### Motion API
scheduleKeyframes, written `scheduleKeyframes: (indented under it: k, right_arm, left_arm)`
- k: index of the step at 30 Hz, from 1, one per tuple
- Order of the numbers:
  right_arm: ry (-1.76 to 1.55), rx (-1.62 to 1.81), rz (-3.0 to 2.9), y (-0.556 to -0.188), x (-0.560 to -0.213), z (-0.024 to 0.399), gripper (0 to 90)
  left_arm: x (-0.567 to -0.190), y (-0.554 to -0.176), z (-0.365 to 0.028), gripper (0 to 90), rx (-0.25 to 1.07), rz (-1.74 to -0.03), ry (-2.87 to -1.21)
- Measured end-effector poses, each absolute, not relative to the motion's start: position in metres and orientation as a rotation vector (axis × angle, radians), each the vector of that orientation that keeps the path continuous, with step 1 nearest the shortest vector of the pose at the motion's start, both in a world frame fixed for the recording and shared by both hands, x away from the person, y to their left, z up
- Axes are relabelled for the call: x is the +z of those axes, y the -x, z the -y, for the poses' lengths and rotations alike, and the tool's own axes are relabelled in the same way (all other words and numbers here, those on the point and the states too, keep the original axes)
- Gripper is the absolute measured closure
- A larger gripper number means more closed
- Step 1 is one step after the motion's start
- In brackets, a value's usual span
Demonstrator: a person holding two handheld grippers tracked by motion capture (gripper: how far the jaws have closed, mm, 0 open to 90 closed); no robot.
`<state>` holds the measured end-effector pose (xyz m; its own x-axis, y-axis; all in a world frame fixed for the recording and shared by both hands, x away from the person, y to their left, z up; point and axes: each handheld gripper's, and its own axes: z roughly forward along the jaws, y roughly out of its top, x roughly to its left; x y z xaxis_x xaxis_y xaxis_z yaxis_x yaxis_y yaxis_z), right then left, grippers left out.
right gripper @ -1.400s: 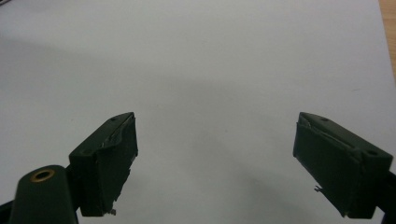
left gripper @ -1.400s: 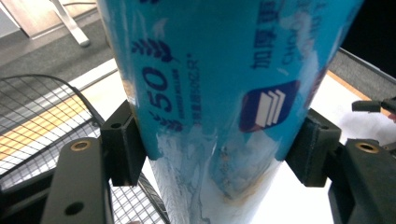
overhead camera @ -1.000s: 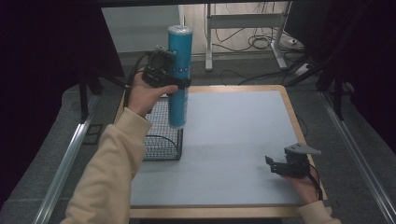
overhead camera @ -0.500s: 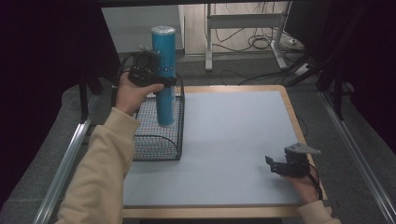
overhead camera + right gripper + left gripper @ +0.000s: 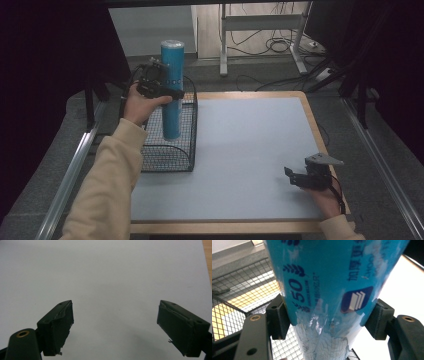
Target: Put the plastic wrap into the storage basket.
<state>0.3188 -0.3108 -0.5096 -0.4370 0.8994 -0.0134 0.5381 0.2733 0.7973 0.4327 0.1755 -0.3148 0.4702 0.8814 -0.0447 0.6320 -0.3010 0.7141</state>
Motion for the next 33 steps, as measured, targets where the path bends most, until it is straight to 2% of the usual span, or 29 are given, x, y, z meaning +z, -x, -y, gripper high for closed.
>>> scheduleKeyframes:
  k: [13, 33]
  right_arm:
    - [-1.292, 1.021, -2.078, -0.319, -0.510, 0.311, 13.9]
    - [-1.291, 1.026, -2.073, -0.317, -0.508, 0.313, 14.1]
  left_arm:
    - [-0.345, -0.453, -0.173, 32.1, 0.492, -1.320, -2.130]
    - [-0.380, -0.486, -0.161, 32.0, 0.447, -1.381, -2.192]
